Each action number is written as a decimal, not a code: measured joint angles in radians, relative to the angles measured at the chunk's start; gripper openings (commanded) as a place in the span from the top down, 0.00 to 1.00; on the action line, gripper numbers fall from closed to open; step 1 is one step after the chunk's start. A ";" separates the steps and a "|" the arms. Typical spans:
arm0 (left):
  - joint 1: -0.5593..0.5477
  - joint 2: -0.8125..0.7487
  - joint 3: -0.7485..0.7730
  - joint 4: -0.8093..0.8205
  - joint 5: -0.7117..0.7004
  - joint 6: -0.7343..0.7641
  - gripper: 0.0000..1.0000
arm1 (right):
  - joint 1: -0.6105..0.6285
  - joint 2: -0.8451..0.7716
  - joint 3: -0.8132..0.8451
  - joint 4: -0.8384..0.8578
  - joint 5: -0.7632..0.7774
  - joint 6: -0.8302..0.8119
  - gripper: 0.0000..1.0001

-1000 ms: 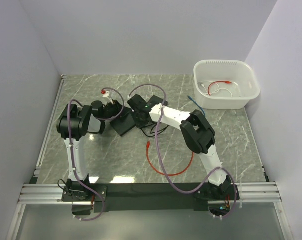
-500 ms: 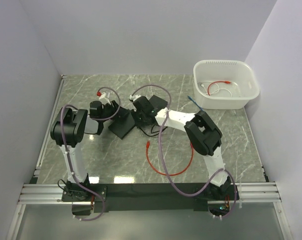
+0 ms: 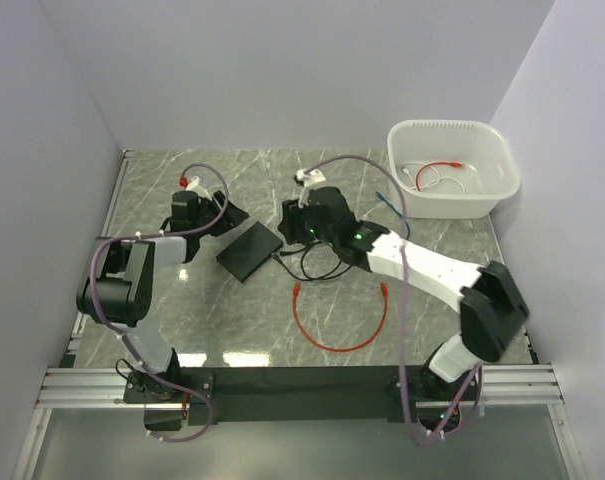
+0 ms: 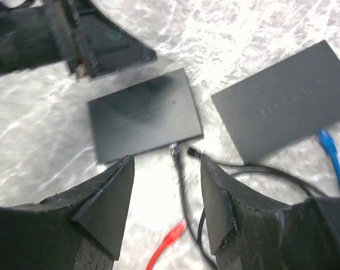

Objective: Insert the plug into the switch port

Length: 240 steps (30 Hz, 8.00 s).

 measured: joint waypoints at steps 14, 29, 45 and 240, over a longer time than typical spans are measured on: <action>-0.013 -0.427 -0.185 -0.127 -0.138 -0.002 0.43 | 0.162 -0.173 -0.456 -0.009 0.024 0.257 0.59; -0.025 -0.635 -0.252 -0.267 -0.190 0.014 0.43 | 0.316 0.043 -0.312 -0.040 0.141 0.336 0.60; -0.025 -0.655 -0.266 -0.294 -0.194 0.044 0.43 | 0.349 0.111 -0.252 -0.152 0.272 0.372 0.63; -0.686 -0.935 -0.296 0.653 0.472 -0.076 0.22 | 0.133 -0.571 -0.755 1.254 -0.957 0.836 1.00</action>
